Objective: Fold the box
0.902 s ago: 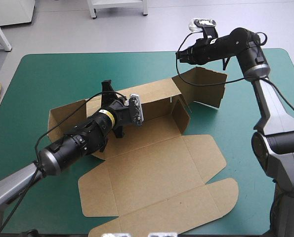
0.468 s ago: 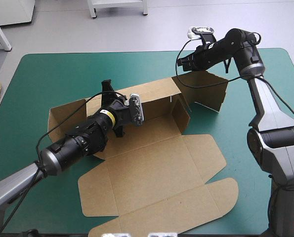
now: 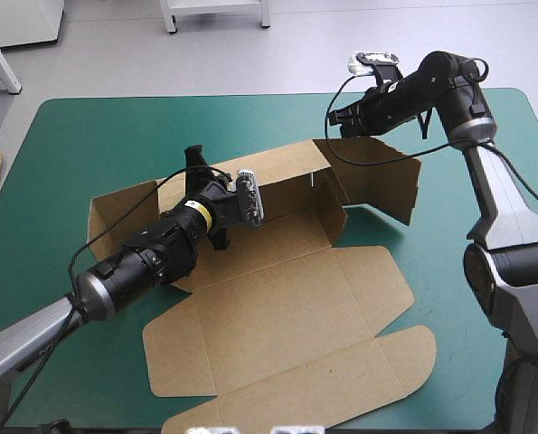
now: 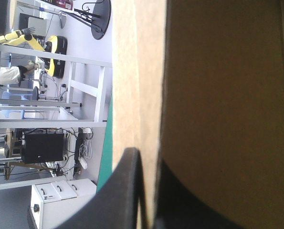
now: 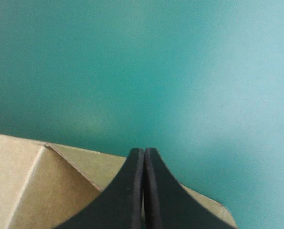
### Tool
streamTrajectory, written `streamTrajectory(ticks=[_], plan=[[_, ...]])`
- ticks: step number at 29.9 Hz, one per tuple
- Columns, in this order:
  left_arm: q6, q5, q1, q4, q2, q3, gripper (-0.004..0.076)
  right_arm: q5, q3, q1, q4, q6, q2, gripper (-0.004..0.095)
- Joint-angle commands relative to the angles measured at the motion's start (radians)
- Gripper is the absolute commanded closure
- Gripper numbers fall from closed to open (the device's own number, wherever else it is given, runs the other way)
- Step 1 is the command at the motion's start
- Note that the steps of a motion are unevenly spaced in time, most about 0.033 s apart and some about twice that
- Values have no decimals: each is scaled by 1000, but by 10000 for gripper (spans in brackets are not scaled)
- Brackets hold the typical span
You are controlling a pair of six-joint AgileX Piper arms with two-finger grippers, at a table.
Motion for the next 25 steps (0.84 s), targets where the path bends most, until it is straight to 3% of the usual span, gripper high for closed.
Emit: streamTrajectory(ticks=[1,15,21,25], plan=[[-37,43,-6,-70,-8,5,733,6,72,-2,40,-33,-94,921],[-37,35,-6,-76,-8,5,732,-19,220,-2,126,-176,-182,921],[-37,35,-6,-78,-8,5,732,-106,352,-2,166,-243,-213,921],[-37,37,-6,-78,-8,7,733,-241,515,-2,215,-327,-278,921]])
